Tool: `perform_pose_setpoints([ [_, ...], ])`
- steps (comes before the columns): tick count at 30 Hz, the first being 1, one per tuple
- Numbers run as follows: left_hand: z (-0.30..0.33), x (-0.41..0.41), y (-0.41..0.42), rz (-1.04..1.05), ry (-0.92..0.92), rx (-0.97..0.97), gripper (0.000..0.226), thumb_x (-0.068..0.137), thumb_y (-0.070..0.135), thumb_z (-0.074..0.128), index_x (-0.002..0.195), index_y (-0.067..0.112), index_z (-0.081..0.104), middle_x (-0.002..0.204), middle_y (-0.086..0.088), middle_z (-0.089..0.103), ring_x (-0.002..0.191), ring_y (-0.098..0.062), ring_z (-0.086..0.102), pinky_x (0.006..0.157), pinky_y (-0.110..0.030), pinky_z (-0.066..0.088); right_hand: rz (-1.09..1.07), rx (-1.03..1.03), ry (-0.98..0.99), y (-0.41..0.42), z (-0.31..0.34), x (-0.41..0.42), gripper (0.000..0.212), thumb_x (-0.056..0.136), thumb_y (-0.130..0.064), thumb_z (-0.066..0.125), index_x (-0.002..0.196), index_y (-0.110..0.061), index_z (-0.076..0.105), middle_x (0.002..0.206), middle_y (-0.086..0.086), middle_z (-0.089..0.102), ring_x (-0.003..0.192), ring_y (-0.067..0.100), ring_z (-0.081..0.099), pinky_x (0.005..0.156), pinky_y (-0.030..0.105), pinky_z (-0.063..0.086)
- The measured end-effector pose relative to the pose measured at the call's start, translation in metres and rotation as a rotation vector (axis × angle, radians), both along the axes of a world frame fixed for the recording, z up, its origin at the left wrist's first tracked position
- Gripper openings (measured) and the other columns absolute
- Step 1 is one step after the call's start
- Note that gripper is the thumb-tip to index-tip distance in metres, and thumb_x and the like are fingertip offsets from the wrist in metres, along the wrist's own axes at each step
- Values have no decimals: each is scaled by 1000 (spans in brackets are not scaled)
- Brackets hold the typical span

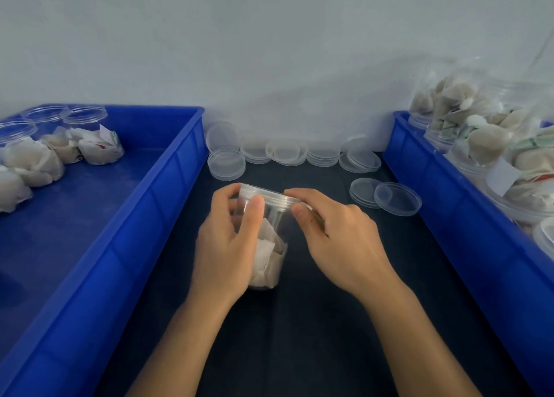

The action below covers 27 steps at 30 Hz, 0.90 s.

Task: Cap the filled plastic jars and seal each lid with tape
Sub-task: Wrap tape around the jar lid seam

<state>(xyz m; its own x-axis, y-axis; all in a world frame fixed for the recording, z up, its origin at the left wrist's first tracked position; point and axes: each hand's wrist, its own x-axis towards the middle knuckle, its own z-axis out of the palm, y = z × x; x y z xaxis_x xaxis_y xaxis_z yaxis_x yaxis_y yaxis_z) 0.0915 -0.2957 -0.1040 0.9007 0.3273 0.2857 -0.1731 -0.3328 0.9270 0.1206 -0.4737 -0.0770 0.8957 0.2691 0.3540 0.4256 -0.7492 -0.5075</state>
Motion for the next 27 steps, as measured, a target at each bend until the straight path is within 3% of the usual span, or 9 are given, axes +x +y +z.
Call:
perform_pose_setpoints([
  [3, 1, -4, -2, 148, -152, 191, 38, 98, 65, 48, 127, 43, 55, 115, 32, 64, 108, 7, 65, 83, -20, 54, -26, -39, -39, 3, 2, -4, 47, 102, -61, 26, 137, -49, 55, 57, -17, 47, 66, 14, 59, 70, 41, 54],
  [6, 0, -4, -6, 97, -102, 177, 58, 92, 72, 49, 142, 43, 46, 120, 36, 61, 113, 12, 61, 86, -22, 55, -45, -75, -68, 7, 5, -7, 50, 102, -62, 25, 138, -47, 56, 63, -14, 54, 67, 19, 63, 68, 41, 54],
  [9, -1, -3, -8, 51, -70, 211, 72, 85, 83, 51, 144, 46, 33, 117, 43, 56, 108, 15, 59, 78, -17, 49, -17, -71, -67, 7, 6, -9, 46, 104, -55, 29, 141, -46, 54, 65, -13, 56, 65, 16, 61, 67, 41, 53],
  [13, -3, 2, -2, 46, -53, 75, 66, 86, 79, 56, 140, 45, 38, 117, 26, 63, 105, 6, 66, 81, -27, 55, 66, 10, 24, 3, 5, -8, 47, 104, -43, 31, 149, -49, 44, 57, -14, 52, 60, 15, 54, 64, 39, 46],
  [20, -2, 3, 3, -69, -56, -106, 51, 86, 70, 64, 127, 44, 50, 116, 15, 72, 103, -8, 74, 83, -31, 56, 41, -37, 25, -3, 5, -1, 47, 104, -52, 30, 150, -50, 43, 58, -12, 50, 67, 18, 56, 78, 47, 53],
  [27, -4, 4, 6, -118, -52, -189, 45, 85, 66, 67, 121, 41, 56, 110, 3, 75, 97, -19, 75, 88, -53, 61, 53, -21, 17, -6, -1, 4, 43, 104, -56, 29, 143, -56, 46, 60, -17, 53, 65, 11, 54, 71, 39, 50],
])
